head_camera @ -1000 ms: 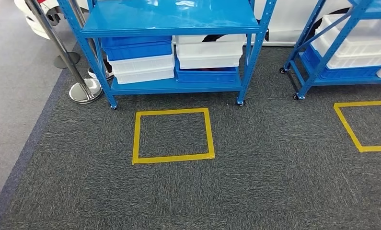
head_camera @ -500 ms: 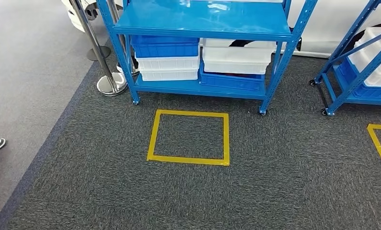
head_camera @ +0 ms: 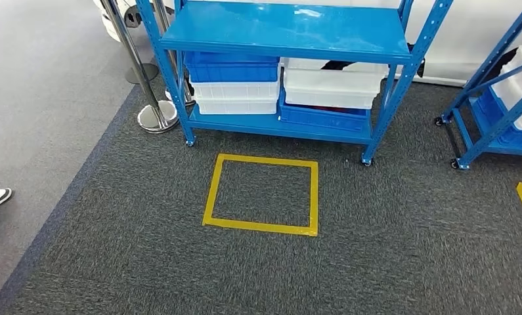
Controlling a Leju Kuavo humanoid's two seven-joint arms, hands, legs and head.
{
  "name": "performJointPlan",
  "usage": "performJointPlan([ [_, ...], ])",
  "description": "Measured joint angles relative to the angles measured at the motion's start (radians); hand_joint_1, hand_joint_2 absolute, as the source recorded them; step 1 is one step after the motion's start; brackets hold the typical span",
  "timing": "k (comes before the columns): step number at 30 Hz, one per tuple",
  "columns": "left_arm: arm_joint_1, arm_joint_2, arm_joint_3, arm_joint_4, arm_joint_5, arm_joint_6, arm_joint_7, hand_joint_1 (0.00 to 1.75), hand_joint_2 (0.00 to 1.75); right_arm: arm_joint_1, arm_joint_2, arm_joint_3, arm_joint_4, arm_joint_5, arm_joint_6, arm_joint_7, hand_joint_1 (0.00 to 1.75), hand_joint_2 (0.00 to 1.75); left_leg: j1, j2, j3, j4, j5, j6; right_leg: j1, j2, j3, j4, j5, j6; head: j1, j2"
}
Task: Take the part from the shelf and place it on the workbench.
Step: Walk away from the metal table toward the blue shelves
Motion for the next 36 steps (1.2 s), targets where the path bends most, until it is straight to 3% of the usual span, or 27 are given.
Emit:
performJointPlan([
  [1,-0.005,0.000,0.010,0.000,0.002,0.002,0.005,0.00,0.00,-0.003,0.000,0.000,0.000,0.004,0.003,0.000,0.00,0.00,-0.002,-0.001,0.004,-0.007,-0.005,0.002,0.000,-0.002,0.007,-0.003,0.000,0.005,0.000,0.000],
  [3,-0.013,-0.002,0.035,0.003,-0.004,0.009,0.017,0.00,0.00,-0.013,-0.001,0.000,0.001,0.011,0.010,-0.006,0.00,0.00,0.000,-0.006,0.054,-0.048,-0.020,0.014,-0.002,0.005,-0.017,0.072,0.010,0.024,-0.001,0.000],
  [5,-0.012,-0.006,0.046,0.008,-0.019,0.015,0.018,0.00,0.00,-0.017,-0.002,0.000,0.001,0.011,0.012,-0.014,0.00,0.00,0.007,-0.012,0.107,-0.079,-0.039,0.023,-0.003,0.015,-0.102,0.208,-0.012,0.038,0.000,0.000],
  [6,-0.012,-0.008,0.046,0.009,-0.025,0.017,0.018,0.00,0.00,-0.017,-0.003,0.000,0.001,0.011,0.012,-0.016,0.00,0.00,0.008,-0.014,0.119,-0.080,-0.048,0.024,-0.005,0.016,-0.146,0.248,-0.044,0.042,0.000,0.000],
  [7,-0.012,-0.010,0.046,0.011,-0.029,0.019,0.018,0.00,0.00,-0.017,-0.003,0.000,0.001,0.012,0.012,-0.017,0.00,0.00,0.009,-0.018,0.131,-0.080,-0.059,0.022,-0.007,0.016,-0.179,0.265,-0.070,0.047,0.000,0.000],
  [8,-0.011,-0.012,0.046,0.012,-0.033,0.020,0.018,0.00,0.00,-0.016,-0.005,0.000,0.001,0.012,0.012,-0.017,0.00,0.00,0.011,-0.022,0.146,-0.080,-0.071,0.019,-0.009,0.016,-0.198,0.255,-0.077,0.051,0.000,0.000],
  [9,-0.010,-0.013,0.046,0.014,-0.038,0.020,0.018,0.00,0.00,-0.015,-0.006,0.000,0.001,0.014,0.012,-0.016,0.00,0.00,0.014,-0.025,0.163,-0.080,-0.084,0.015,-0.011,0.016,-0.206,0.221,-0.056,0.054,0.000,0.000],
  [10,-0.009,-0.013,0.046,0.016,-0.042,0.019,0.018,0.00,0.00,-0.013,-0.008,0.000,0.001,0.017,0.012,-0.016,0.00,0.00,0.015,-0.027,0.179,-0.080,-0.098,0.010,-0.014,0.017,-0.205,0.168,-0.007,0.056,0.000,0.000],
  [11,-0.008,-0.013,0.046,0.018,-0.047,0.019,0.018,0.00,0.00,-0.009,-0.009,-0.001,0.002,0.019,0.012,-0.016,0.00,0.00,0.016,-0.028,0.193,-0.077,-0.112,0.004,-0.015,0.017,-0.204,0.112,0.062,0.056,0.000,0.000],
  [13,-0.009,-0.013,0.045,0.021,-0.057,0.018,0.018,0.00,0.00,-0.008,-0.010,-0.001,0.003,0.021,0.013,-0.016,0.00,0.00,0.015,-0.030,0.210,-0.076,-0.138,-0.009,-0.013,0.017,-0.203,0.044,0.155,0.044,-0.001,0.000],
  [14,-0.010,-0.012,0.044,0.022,-0.061,0.018,0.017,0.00,0.00,-0.010,-0.010,-0.001,0.003,0.021,0.013,-0.016,0.00,0.00,0.013,-0.030,0.218,-0.073,-0.144,-0.016,-0.011,0.018,-0.202,0.034,0.169,0.035,-0.001,0.000],
  [16,-0.013,-0.011,0.038,0.023,-0.070,0.016,0.017,0.00,0.00,-0.013,-0.010,-0.001,0.003,0.021,0.015,-0.015,0.00,0.00,0.014,-0.028,0.224,-0.057,-0.140,-0.028,-0.011,0.020,-0.184,0.028,0.161,0.018,-0.001,0.000],
  [17,-0.014,-0.010,0.035,0.023,-0.074,0.016,0.016,0.00,0.00,-0.013,-0.010,-0.001,0.003,0.022,0.015,-0.016,0.00,0.00,0.016,-0.025,0.211,-0.022,-0.131,-0.034,-0.012,0.020,-0.172,0.022,0.156,0.011,-0.001,0.000],
  [19,-0.015,-0.008,0.028,0.024,-0.080,0.015,0.016,0.00,0.00,-0.013,-0.010,-0.001,0.003,0.023,0.016,-0.016,0.00,0.00,0.019,-0.016,0.143,0.092,-0.135,-0.044,-0.014,0.018,-0.147,0.013,0.141,0.001,-0.002,0.000],
  [21,-0.015,-0.006,0.024,0.025,-0.085,0.014,0.017,0.00,0.00,-0.013,-0.010,-0.001,0.003,0.026,0.018,-0.015,0.00,0.00,0.021,-0.011,0.057,0.203,-0.192,-0.050,-0.014,0.018,-0.122,0.011,0.120,-0.003,-0.002,0.000],
  [23,-0.016,-0.006,0.021,0.025,-0.090,0.009,0.019,0.00,0.00,-0.014,-0.011,-0.001,0.003,0.029,0.021,-0.013,0.00,0.00,0.022,-0.009,0.005,0.224,-0.247,-0.050,-0.014,0.018,-0.092,0.010,0.096,-0.002,-0.002,0.000],
  [24,-0.016,-0.006,0.019,0.026,-0.093,0.006,0.020,0.00,0.00,-0.014,-0.011,-0.001,0.003,0.030,0.023,-0.012,0.00,0.00,0.022,-0.009,-0.003,0.195,-0.243,-0.049,-0.014,0.018,-0.074,0.010,0.082,-0.001,-0.002,0.000],
  [25,-0.016,-0.006,0.016,0.026,-0.096,0.003,0.021,0.00,0.00,-0.014,-0.011,-0.001,0.003,0.031,0.024,-0.010,0.00,0.00,0.022,-0.008,-0.002,0.145,-0.209,-0.046,-0.014,0.018,-0.056,0.010,0.068,0.001,-0.002,0.000],
  [27,-0.013,-0.005,0.011,0.027,-0.101,-0.001,0.022,0.00,0.00,-0.012,-0.011,-0.001,0.005,0.033,0.026,-0.006,0.00,0.00,0.019,0.000,0.001,0.033,-0.084,-0.034,-0.012,0.019,-0.029,0.009,0.044,0.008,-0.002,0.000],
  [28,-0.013,-0.003,0.008,0.028,-0.104,-0.003,0.022,0.00,0.00,-0.013,-0.011,-0.001,0.006,0.033,0.027,-0.005,0.00,0.00,0.015,0.003,0.004,-0.001,-0.037,-0.028,-0.011,0.019,-0.021,0.006,0.033,0.014,-0.002,0.000],
  [29,-0.014,-0.002,0.005,0.029,-0.107,-0.004,0.023,0.00,0.00,-0.014,-0.011,-0.001,0.006,0.033,0.027,-0.004,0.00,0.00,0.012,0.004,0.006,-0.020,-0.011,-0.020,-0.010,0.020,-0.011,0.006,0.027,0.020,-0.002,0.000],
  [31,-0.017,0.001,-0.001,0.029,-0.112,-0.005,0.023,0.00,0.00,-0.018,-0.012,-0.001,0.007,0.033,0.027,-0.002,0.00,0.00,0.012,0.000,0.027,-0.034,-0.016,-0.007,-0.009,0.020,0.004,0.010,0.029,0.035,-0.002,0.000],
  [33,-0.019,0.001,-0.005,0.029,-0.116,-0.006,0.023,0.00,0.00,-0.020,-0.013,-0.001,0.007,0.033,0.027,0.001,0.00,0.00,0.015,-0.005,0.057,-0.049,-0.023,0.006,-0.009,0.020,-0.014,0.064,0.039,0.043,-0.002,0.000],
  [35,-0.022,0.001,-0.010,0.029,-0.120,-0.008,0.021,0.00,0.00,-0.023,-0.013,-0.001,0.007,0.032,0.028,0.003,0.00,0.00,0.014,-0.007,0.084,-0.057,-0.036,0.016,-0.010,0.020,-0.087,0.176,0.013,0.045,-0.001,0.000],
  [36,-0.023,0.002,-0.012,0.029,-0.122,-0.011,0.020,0.00,0.00,-0.024,-0.014,-0.001,0.007,0.030,0.029,0.004,0.00,0.00,0.013,-0.008,0.095,-0.059,-0.046,0.020,-0.010,0.020,-0.133,0.229,-0.017,0.045,-0.001,0.000],
])
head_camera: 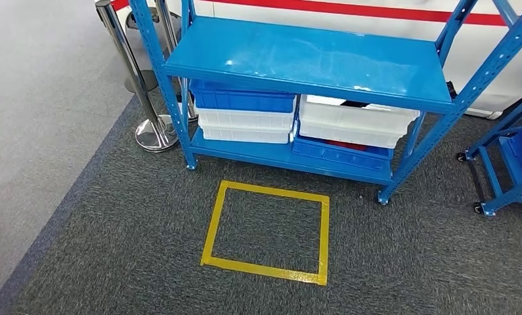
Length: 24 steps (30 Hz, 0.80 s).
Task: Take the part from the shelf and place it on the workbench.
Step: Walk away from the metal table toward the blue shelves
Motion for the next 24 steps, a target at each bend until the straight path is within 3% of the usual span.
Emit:
performJointPlan([
  [2,0.000,0.005,-0.004,0.000,-0.001,-0.006,-0.005,0.00,0.00,0.001,-0.001,0.000,0.000,-0.002,0.003,0.003,0.00,0.00,-0.003,-0.006,0.029,-0.001,-0.024,0.002,0.001,0.000,-0.066,0.044,-0.055,-0.001,0.000,0.000],
  [3,0.001,0.010,-0.006,0.000,-0.001,-0.009,-0.009,0.00,0.00,0.003,-0.002,0.000,0.000,-0.004,0.004,0.004,0.00,0.00,-0.004,-0.009,0.046,-0.001,-0.037,0.002,0.002,0.000,-0.082,0.027,-0.057,-0.003,0.000,0.000],
  [4,0.002,0.014,-0.008,0.000,-0.001,-0.012,-0.012,0.00,0.00,0.006,-0.004,0.000,0.000,-0.004,0.004,0.004,0.00,0.00,-0.005,-0.012,0.065,-0.001,-0.052,0.000,0.005,0.000,-0.087,-0.015,-0.030,-0.008,0.000,0.000],
  [7,0.006,0.022,-0.011,0.003,-0.001,-0.019,-0.018,0.00,0.00,0.016,-0.010,-0.001,0.001,-0.006,0.006,0.005,0.00,0.00,-0.011,-0.016,0.108,0.001,-0.096,-0.009,0.018,0.005,-0.087,-0.160,0.152,-0.030,0.000,0.000],
  [8,0.005,0.024,-0.012,0.004,-0.001,-0.021,-0.019,0.00,0.00,0.016,-0.012,-0.001,0.001,-0.007,0.007,0.006,0.00,0.00,-0.012,-0.018,0.120,0.002,-0.106,-0.013,0.022,0.008,-0.086,-0.181,0.187,-0.036,0.000,0.000],
  [11,-0.001,0.031,-0.014,0.004,-0.004,-0.024,-0.019,0.00,0.00,0.009,-0.012,-0.001,0.001,-0.005,0.008,0.008,0.00,0.00,-0.013,-0.017,0.133,0.032,-0.102,-0.030,0.017,0.011,-0.054,-0.199,0.183,-0.049,0.000,0.000],
  [13,-0.006,0.033,-0.014,0.005,-0.006,-0.025,-0.017,0.00,0.00,0.007,-0.010,-0.001,0.001,-0.004,0.009,0.009,0.00,0.00,-0.010,-0.011,0.084,0.122,-0.097,-0.043,0.012,0.009,-0.026,-0.213,0.172,-0.058,-0.001,0.000],
  [14,-0.007,0.033,-0.015,0.005,-0.008,-0.025,-0.016,0.00,0.00,0.006,-0.010,-0.001,0.001,-0.004,0.009,0.010,0.00,0.00,-0.006,-0.008,0.045,0.182,-0.109,-0.051,0.011,0.009,-0.015,-0.216,0.164,-0.060,-0.001,0.000],
  [16,-0.006,0.033,-0.015,0.005,-0.013,-0.023,-0.016,0.00,0.00,0.005,-0.010,-0.002,0.001,-0.006,0.008,0.013,0.00,0.00,0.002,-0.004,-0.037,0.274,-0.175,-0.062,0.009,0.009,0.009,-0.219,0.143,-0.060,-0.001,0.000],
  [17,-0.004,0.034,-0.016,0.005,-0.016,-0.021,-0.018,0.00,0.00,0.005,-0.010,-0.002,0.001,-0.008,0.007,0.016,0.00,0.00,0.005,-0.003,-0.065,0.287,-0.208,-0.065,0.007,0.009,0.025,-0.219,0.131,-0.059,-0.001,0.000],
  [18,0.000,0.034,-0.018,0.005,-0.019,-0.018,-0.020,0.00,0.00,0.005,-0.010,-0.004,0.001,-0.009,0.005,0.018,0.00,0.00,0.008,-0.001,-0.082,0.274,-0.223,-0.065,0.005,0.010,0.042,-0.219,0.117,-0.057,-0.001,0.000],
  [19,0.005,0.034,-0.019,0.006,-0.021,-0.015,-0.023,0.00,0.00,0.006,-0.010,-0.005,0.001,-0.011,0.005,0.020,0.00,0.00,0.010,0.000,-0.088,0.238,-0.210,-0.066,0.004,0.011,0.061,-0.219,0.103,-0.054,-0.001,0.000],
  [20,0.010,0.034,-0.021,0.007,-0.022,-0.013,-0.025,0.00,0.00,0.007,-0.010,-0.006,0.001,-0.011,0.004,0.021,0.00,0.00,0.011,0.001,-0.089,0.185,-0.161,-0.065,0.002,0.011,0.078,-0.220,0.089,-0.051,-0.001,0.000],
  [22,0.019,0.034,-0.024,0.011,-0.024,-0.010,-0.028,0.00,0.00,0.008,-0.010,-0.008,0.002,-0.011,0.004,0.022,0.00,0.00,0.010,0.007,-0.091,0.088,-0.036,-0.060,0.003,0.012,0.104,-0.217,0.063,-0.040,-0.001,0.000],
  [23,0.021,0.035,-0.025,0.013,-0.024,-0.009,-0.029,0.00,0.00,0.008,-0.010,-0.009,0.003,-0.011,0.005,0.023,0.00,0.00,0.008,0.009,-0.090,0.062,0.009,-0.054,0.005,0.013,0.114,-0.219,0.052,-0.033,-0.001,0.000],
  [24,0.022,0.035,-0.027,0.014,-0.025,-0.008,-0.029,0.00,0.00,0.007,-0.010,-0.009,0.004,-0.012,0.005,0.024,0.00,0.00,0.007,0.011,-0.088,0.052,0.027,-0.046,0.007,0.013,0.122,-0.214,0.048,-0.025,-0.001,0.000],
])
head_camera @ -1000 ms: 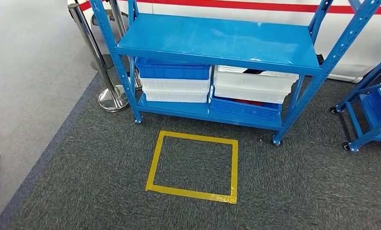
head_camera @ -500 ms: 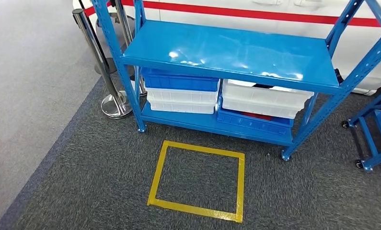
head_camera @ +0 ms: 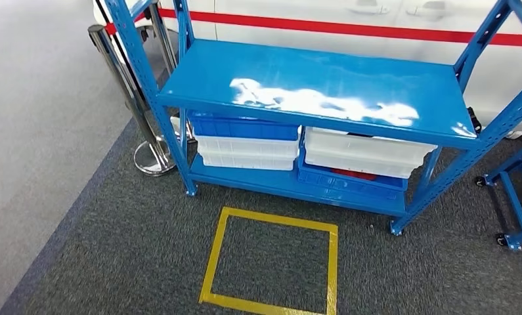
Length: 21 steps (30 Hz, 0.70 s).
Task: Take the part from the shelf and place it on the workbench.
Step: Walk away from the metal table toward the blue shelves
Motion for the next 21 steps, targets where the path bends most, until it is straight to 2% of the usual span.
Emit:
performJointPlan([
  [2,-0.003,0.001,-0.005,0.001,-0.002,0.000,0.000,0.00,0.00,-0.004,-0.001,0.000,0.000,0.000,0.002,0.004,0.00,0.00,0.000,-0.003,0.022,-0.008,-0.003,0.018,0.000,0.000,0.001,0.026,0.010,0.015,0.000,0.000],
  [4,-0.007,0.000,-0.009,0.001,-0.006,0.000,0.002,0.00,0.00,-0.009,-0.004,-0.001,0.000,-0.001,0.005,0.008,0.00,0.00,0.002,-0.005,0.045,-0.024,-0.009,0.033,-0.001,-0.004,-0.042,0.109,0.022,0.022,0.001,0.000],
  [5,-0.010,0.000,-0.010,0.001,-0.008,0.000,0.005,0.00,0.00,-0.011,-0.005,-0.003,0.000,-0.002,0.007,0.010,0.00,0.00,0.002,-0.005,0.053,-0.030,-0.014,0.039,-0.002,-0.005,-0.080,0.164,0.010,0.022,0.001,0.000],
  [7,-0.015,-0.001,-0.012,0.001,-0.010,0.001,0.020,0.00,0.00,-0.013,-0.004,-0.005,0.000,-0.002,0.011,0.014,0.00,0.00,0.000,-0.007,0.069,-0.033,-0.027,0.047,-0.001,-0.006,-0.160,0.254,-0.053,0.023,0.001,0.000],
  [8,-0.020,-0.003,-0.012,0.001,-0.007,0.004,0.048,0.00,0.00,-0.012,-0.004,-0.006,0.000,0.004,0.013,0.015,0.00,0.00,-0.001,-0.009,0.079,-0.033,-0.036,0.048,-0.001,-0.006,-0.189,0.274,-0.085,0.024,0.001,0.000],
  [9,-0.025,-0.006,-0.012,0.001,0.000,0.007,0.094,0.00,0.00,-0.011,-0.005,-0.006,0.000,0.013,0.017,0.013,0.00,0.00,-0.003,-0.011,0.091,-0.033,-0.046,0.048,-0.001,-0.007,-0.206,0.268,-0.100,0.026,0.001,0.000],
  [10,-0.032,-0.011,-0.011,0.000,0.008,0.010,0.152,0.00,0.00,-0.008,-0.006,-0.004,0.000,0.024,0.021,0.007,0.00,0.00,-0.004,-0.012,0.105,-0.033,-0.057,0.047,0.000,-0.007,-0.212,0.238,-0.091,0.025,0.001,0.000],
  [11,-0.041,-0.017,-0.010,-0.001,0.013,0.010,0.209,0.00,0.00,-0.006,-0.007,-0.002,0.000,0.032,0.027,0.000,0.00,0.00,-0.005,-0.013,0.118,-0.033,-0.067,0.046,0.001,-0.008,-0.209,0.187,-0.052,0.023,0.001,0.000],
  [13,-0.061,-0.033,-0.009,-0.002,0.011,0.005,0.272,0.00,0.00,0.000,-0.011,0.001,0.001,0.037,0.034,-0.010,0.00,0.00,-0.010,-0.015,0.138,-0.032,-0.088,0.040,0.008,-0.010,-0.201,0.078,0.057,0.010,0.001,0.000],
  [14,-0.073,-0.039,-0.009,-0.003,0.008,0.002,0.283,0.00,0.00,0.001,-0.013,0.001,0.001,0.035,0.036,-0.012,0.00,0.00,-0.013,-0.017,0.145,-0.034,-0.099,0.036,0.011,-0.010,-0.197,0.043,0.099,0.003,0.001,0.000],
  [15,-0.084,-0.045,-0.010,-0.003,0.004,0.000,0.287,0.00,0.00,0.001,-0.014,0.001,0.001,0.033,0.037,-0.012,0.00,0.00,-0.015,-0.018,0.152,-0.029,-0.103,0.031,0.012,-0.009,-0.194,0.023,0.121,-0.003,0.000,0.000],
  [17,-0.099,-0.051,-0.011,-0.006,-0.001,-0.002,0.289,0.00,0.00,0.000,-0.015,0.001,0.002,0.022,0.044,-0.012,0.00,0.00,-0.016,-0.019,0.161,-0.009,-0.101,0.020,0.008,-0.006,-0.171,0.011,0.126,-0.012,0.000,0.000],
  [18,-0.103,-0.053,-0.011,-0.007,-0.003,-0.002,0.289,0.00,0.00,0.001,-0.015,0.000,0.002,0.013,0.051,-0.011,0.00,0.00,-0.015,-0.018,0.157,0.019,-0.097,0.016,0.006,-0.004,-0.157,0.005,0.124,-0.018,0.000,0.000],
  [19,-0.107,-0.054,-0.011,-0.008,-0.005,-0.002,0.288,0.00,0.00,0.001,-0.014,-0.002,0.002,0.004,0.059,-0.010,0.00,0.00,-0.014,-0.016,0.142,0.055,-0.103,0.011,0.005,-0.002,-0.143,0.002,0.118,-0.024,0.000,0.000],
  [21,-0.111,-0.055,-0.012,-0.009,-0.009,-0.002,0.287,0.00,0.00,0.001,-0.014,-0.009,0.002,-0.011,0.071,-0.009,0.00,0.00,-0.007,-0.013,0.083,0.156,-0.149,0.001,0.003,0.005,-0.126,0.000,0.104,-0.030,0.000,0.000],
])
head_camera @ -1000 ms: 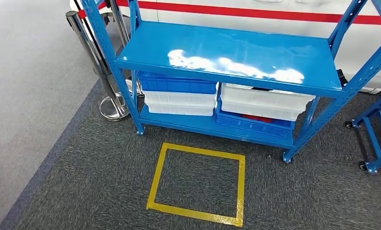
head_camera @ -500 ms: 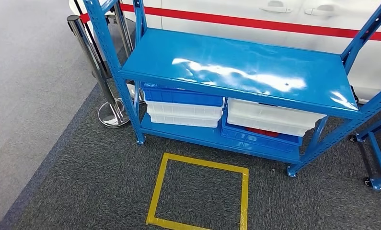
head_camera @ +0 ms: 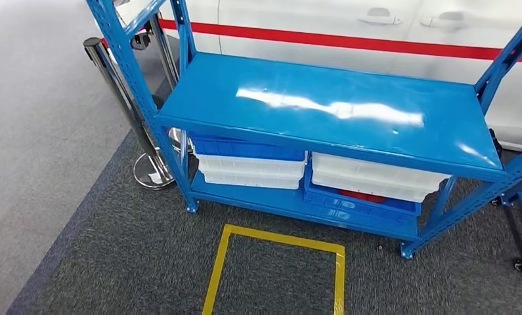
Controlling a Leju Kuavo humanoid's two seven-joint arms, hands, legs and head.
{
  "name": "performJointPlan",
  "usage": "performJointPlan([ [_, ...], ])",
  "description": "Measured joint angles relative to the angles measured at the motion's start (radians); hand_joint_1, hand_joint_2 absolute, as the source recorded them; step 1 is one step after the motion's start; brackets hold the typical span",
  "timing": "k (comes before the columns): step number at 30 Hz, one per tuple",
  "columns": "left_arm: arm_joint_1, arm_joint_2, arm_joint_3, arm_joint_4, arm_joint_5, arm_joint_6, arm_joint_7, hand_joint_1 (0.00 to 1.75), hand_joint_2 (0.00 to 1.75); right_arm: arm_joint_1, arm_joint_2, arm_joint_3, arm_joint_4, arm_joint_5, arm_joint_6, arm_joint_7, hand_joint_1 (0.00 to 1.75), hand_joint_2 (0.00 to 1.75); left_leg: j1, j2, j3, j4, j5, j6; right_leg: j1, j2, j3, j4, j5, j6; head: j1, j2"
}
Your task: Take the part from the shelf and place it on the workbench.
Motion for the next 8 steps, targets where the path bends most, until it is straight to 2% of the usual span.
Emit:
performJointPlan([
  [2,-0.001,0.000,0.000,-0.001,-0.001,0.000,0.000,0.00,0.00,0.000,0.000,-0.007,0.000,-0.006,0.005,0.000,0.00,0.00,0.008,0.001,-0.062,0.076,-0.058,-0.013,-0.001,0.011,0.015,0.000,-0.016,0.002,0.000,0.000],
  [3,0.000,0.000,0.000,-0.001,-0.001,0.000,-0.001,0.00,0.00,0.001,0.000,-0.010,0.000,-0.006,0.006,0.000,0.00,0.00,0.012,0.002,-0.078,0.079,-0.067,-0.018,-0.003,0.019,0.024,0.000,-0.024,0.004,0.000,0.000],
  [4,0.000,-0.001,0.000,-0.002,-0.001,0.000,-0.001,0.00,0.00,0.002,0.000,-0.012,0.000,-0.006,0.008,0.000,0.00,0.00,0.016,0.001,-0.080,0.052,-0.053,-0.024,-0.005,0.027,0.036,0.001,-0.033,0.007,0.000,0.000],
  [5,0.001,-0.001,0.000,-0.002,-0.001,0.000,-0.001,0.00,0.00,0.002,0.000,-0.014,0.000,-0.007,0.009,0.000,0.00,0.00,0.020,-0.002,-0.072,-0.001,-0.016,-0.028,-0.007,0.036,0.049,0.001,-0.043,0.011,0.000,0.000],
  [6,0.003,-0.002,0.000,-0.001,-0.001,0.000,-0.001,0.00,0.00,0.004,0.000,-0.015,0.000,-0.008,0.010,0.000,0.00,0.00,0.024,-0.013,-0.062,-0.064,0.039,-0.030,-0.009,0.046,0.061,0.001,-0.052,0.016,0.000,0.000],
  [7,0.006,-0.003,0.000,-0.001,-0.001,-0.001,-0.001,0.00,0.00,0.004,0.000,-0.016,0.001,-0.009,0.010,0.000,0.00,0.00,0.025,-0.022,-0.053,-0.116,0.080,-0.029,-0.011,0.056,0.069,0.002,-0.061,0.022,0.000,0.000],
  [8,0.008,-0.003,0.000,-0.001,-0.001,-0.001,-0.001,0.00,0.00,0.004,0.000,-0.016,0.001,-0.010,0.010,0.000,0.00,0.00,0.026,-0.030,-0.048,-0.145,0.108,-0.028,-0.012,0.061,0.074,0.002,-0.066,0.024,0.000,0.000],
])
